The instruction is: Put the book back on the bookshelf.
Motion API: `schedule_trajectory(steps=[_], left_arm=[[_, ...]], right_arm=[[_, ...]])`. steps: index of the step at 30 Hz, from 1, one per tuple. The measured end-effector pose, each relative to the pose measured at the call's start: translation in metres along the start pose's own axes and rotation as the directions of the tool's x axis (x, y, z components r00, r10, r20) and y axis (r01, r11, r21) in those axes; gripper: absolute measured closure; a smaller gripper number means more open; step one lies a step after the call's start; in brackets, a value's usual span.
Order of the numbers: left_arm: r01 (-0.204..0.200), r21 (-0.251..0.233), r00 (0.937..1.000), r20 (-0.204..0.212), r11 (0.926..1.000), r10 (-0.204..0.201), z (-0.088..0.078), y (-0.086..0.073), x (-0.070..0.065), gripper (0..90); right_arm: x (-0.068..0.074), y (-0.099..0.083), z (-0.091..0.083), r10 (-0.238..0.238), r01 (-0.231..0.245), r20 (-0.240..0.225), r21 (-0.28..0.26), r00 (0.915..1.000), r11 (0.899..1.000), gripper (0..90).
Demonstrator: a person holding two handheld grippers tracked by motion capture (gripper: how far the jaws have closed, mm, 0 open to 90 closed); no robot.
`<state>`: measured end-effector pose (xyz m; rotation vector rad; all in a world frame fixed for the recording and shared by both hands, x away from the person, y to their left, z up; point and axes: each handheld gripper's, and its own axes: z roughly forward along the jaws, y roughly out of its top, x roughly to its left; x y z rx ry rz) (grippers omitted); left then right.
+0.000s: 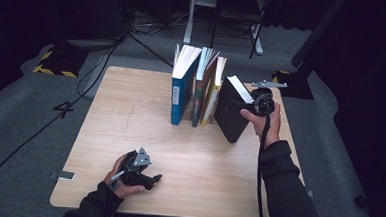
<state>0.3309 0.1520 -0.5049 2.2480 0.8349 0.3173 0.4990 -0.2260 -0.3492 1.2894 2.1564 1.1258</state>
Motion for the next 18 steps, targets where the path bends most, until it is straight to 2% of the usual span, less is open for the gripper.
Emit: schedule_trajectory(steps=[3,6,8,9,18], left_arm=[[-0.001,0.000,1.0000,0.001,1.0000,0.001,0.000,0.000,0.000,16.6],[0.000,0.000,1.0000,0.001,1.0000,0.000,0.000,0.000,0.000,16.7],[-0.001,0.001,1.0000,0.001,1.0000,0.001,0.000,0.000,0.000,16.6],[-0.001,0.000,1.0000,0.002,1.0000,0.001,0.000,0.000,0.000,16.6],[-0.002,-0.001,1.0000,0.000,1.0000,0.002,0.000,0.000,0.000,17.0]], right_arm=[[-0.001,0.002,0.002,0.010,-0.010,-0.013,0.004,0.9999,1.000,40.2],[-0.001,0.004,0.002,0.012,-0.012,-0.002,0.008,0.9999,1.000,43.1],[0.001,0.005,0.001,-0.019,0.018,0.030,0.008,0.9994,1.000,51.3],[0.002,0.007,0.000,-0.036,0.035,0.053,0.012,0.9980,0.999,52.0],[0.009,0.018,0.007,-0.036,0.034,0.106,0.020,0.9937,0.999,53.3]])
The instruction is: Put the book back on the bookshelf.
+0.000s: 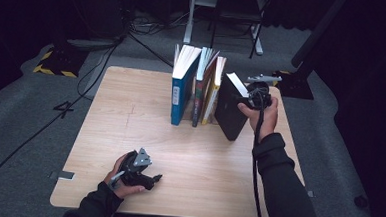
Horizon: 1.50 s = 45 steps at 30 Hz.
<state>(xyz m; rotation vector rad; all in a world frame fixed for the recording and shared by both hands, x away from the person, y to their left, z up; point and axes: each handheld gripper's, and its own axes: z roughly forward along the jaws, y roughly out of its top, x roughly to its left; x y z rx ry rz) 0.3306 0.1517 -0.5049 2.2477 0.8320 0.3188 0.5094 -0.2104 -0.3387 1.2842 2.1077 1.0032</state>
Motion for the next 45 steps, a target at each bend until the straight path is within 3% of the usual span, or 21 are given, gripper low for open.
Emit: schedule_trajectory(steps=[9,16,27,35,45], left_arm=[[-0.012,0.002,0.9999,0.009,0.9999,0.012,0.000,0.000,-0.001,17.0],[-0.009,0.002,0.9999,0.006,1.0000,0.009,0.000,0.000,-0.002,17.0],[-0.016,0.005,0.9998,0.012,0.9999,0.016,-0.001,-0.001,-0.003,17.0],[-0.017,0.005,0.9998,0.013,0.9999,0.017,-0.001,-0.001,-0.003,17.0],[-0.014,0.001,0.9998,0.013,0.9999,0.014,-0.001,-0.001,-0.004,17.0]], right_arm=[[0.004,0.012,0.006,0.020,-0.019,0.052,-0.019,0.9984,1.000,53.3],[0.007,0.020,0.010,0.050,-0.045,0.094,-0.062,0.9943,0.997,53.4],[0.007,0.029,0.031,0.083,-0.074,0.138,-0.069,0.9869,0.995,53.3],[0.003,0.028,0.044,0.111,-0.100,0.149,-0.079,0.9825,0.992,53.2],[0.005,0.028,0.047,0.102,-0.090,0.153,-0.085,0.9829,0.992,52.6]])
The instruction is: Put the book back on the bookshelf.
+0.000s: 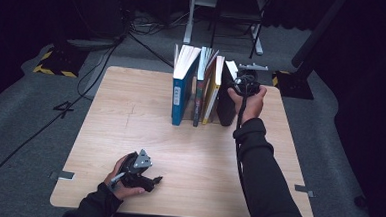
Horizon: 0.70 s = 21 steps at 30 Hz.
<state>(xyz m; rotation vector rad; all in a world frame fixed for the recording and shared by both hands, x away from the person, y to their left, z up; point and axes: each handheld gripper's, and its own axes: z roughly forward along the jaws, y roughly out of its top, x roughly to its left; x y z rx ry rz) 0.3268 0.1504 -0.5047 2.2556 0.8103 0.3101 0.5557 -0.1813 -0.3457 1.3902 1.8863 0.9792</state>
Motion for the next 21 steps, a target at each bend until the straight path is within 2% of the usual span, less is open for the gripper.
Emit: schedule_trajectory(steps=[12,21], left_arm=[[0.000,0.000,1.0000,0.001,1.0000,0.000,0.000,0.000,0.000,16.9],[0.000,0.001,1.0000,0.003,1.0000,0.000,0.000,0.000,0.000,16.9]], right_arm=[[-0.003,0.001,-0.001,0.008,-0.008,-0.017,0.028,0.9998,1.000,51.0],[-0.009,-0.003,-0.010,0.027,-0.025,-0.068,0.031,0.9973,0.999,47.0]])
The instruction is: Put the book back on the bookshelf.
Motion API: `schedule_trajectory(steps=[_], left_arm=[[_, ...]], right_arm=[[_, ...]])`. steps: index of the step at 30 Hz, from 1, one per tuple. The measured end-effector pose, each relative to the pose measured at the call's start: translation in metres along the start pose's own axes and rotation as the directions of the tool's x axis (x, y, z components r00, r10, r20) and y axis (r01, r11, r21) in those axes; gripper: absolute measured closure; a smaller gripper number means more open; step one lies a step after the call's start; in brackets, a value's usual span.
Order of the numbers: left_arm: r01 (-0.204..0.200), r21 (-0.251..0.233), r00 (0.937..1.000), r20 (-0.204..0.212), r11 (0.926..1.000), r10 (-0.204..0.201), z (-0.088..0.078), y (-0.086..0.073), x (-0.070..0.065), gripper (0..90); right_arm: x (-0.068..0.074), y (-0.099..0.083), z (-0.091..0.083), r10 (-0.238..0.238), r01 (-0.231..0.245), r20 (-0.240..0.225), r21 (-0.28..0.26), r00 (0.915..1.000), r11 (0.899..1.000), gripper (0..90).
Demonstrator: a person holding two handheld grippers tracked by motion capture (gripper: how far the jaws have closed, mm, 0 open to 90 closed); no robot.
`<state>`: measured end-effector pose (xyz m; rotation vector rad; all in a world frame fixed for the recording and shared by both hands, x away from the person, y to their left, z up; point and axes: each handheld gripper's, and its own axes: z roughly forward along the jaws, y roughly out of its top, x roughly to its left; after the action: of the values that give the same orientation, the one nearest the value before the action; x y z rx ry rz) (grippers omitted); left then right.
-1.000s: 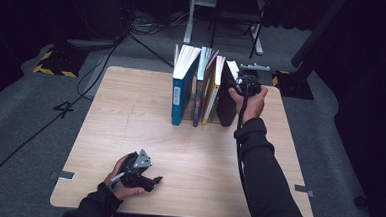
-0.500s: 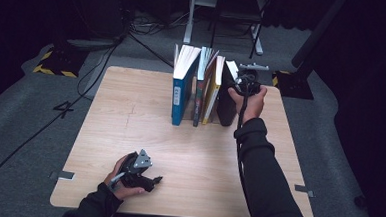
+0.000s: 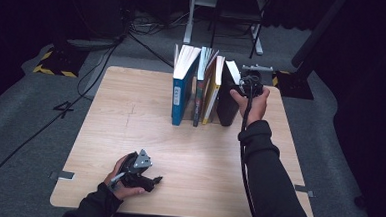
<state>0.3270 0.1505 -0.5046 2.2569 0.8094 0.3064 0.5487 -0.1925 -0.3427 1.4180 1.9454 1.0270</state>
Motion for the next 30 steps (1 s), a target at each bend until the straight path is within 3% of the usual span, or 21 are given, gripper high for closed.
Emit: schedule_trajectory(steps=[18,21,27,30], left_arm=[[-0.001,0.000,1.0000,0.001,1.0000,0.001,0.000,0.000,0.000,16.7],[-0.001,0.000,1.0000,0.001,1.0000,0.001,0.000,0.000,0.000,16.7],[-0.001,0.000,1.0000,0.001,1.0000,0.001,0.000,0.000,0.000,16.7],[-0.001,0.001,1.0000,0.001,1.0000,0.001,0.000,0.000,0.000,16.7]], right_arm=[[-0.004,-0.017,-0.021,-0.078,0.079,-0.054,0.023,0.9955,0.997,44.3],[-0.003,-0.021,-0.024,-0.115,0.117,-0.060,0.030,0.9916,0.993,43.0],[-0.005,-0.029,-0.032,-0.130,0.133,-0.087,0.031,0.9877,0.991,40.2],[-0.006,-0.036,-0.037,-0.163,0.168,-0.101,0.034,0.9814,0.985,39.0]])
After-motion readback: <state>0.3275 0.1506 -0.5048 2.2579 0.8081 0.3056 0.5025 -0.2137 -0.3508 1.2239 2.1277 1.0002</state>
